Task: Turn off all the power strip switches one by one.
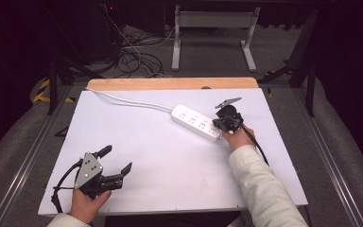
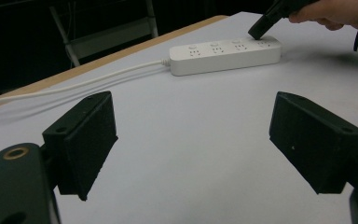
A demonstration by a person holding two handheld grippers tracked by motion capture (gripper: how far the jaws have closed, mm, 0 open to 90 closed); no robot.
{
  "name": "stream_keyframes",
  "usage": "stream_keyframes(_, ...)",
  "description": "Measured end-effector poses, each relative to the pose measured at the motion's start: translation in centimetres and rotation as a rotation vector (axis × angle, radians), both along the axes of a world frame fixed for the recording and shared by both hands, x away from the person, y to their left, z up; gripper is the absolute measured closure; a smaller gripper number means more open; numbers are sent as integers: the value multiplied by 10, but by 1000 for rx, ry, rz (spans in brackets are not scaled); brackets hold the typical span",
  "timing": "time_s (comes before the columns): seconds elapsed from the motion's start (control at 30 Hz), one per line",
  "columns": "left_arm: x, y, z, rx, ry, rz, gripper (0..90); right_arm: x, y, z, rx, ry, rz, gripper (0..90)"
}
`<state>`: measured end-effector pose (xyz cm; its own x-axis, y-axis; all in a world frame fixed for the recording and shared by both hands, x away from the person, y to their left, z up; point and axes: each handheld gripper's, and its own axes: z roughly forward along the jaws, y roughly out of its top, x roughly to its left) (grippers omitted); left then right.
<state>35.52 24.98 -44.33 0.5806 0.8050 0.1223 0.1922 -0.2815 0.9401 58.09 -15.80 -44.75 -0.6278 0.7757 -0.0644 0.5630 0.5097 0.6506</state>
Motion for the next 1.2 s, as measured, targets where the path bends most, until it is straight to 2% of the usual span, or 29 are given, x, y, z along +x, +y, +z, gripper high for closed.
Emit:
stream_keyframes(0.3,0,0,0,1,-2,-1,154,-1,0,-1,-1,-13,0,900)
stream_keyframes(0.8,-1,0,0,0,-4,-3,154,-1,-1,-3,17,-3,-10,900)
stream_keyframes(0.9,-1,0,0,0,-4,-1,153,-2,-3,-4,34,-11,-10,900)
stream_keyframes(1.0,-1,1,0,-5,-3,0,153,-3,-2,0,32,-22,-9,900)
stream_keyframes(1.03,0,1,1,1,-4,-2,153,-3,0,1,33,-10,-7,900)
stream_keyframes(1.2,0,0,0,1,0,-1,154,-8,-2,14,100,-82,0,900)
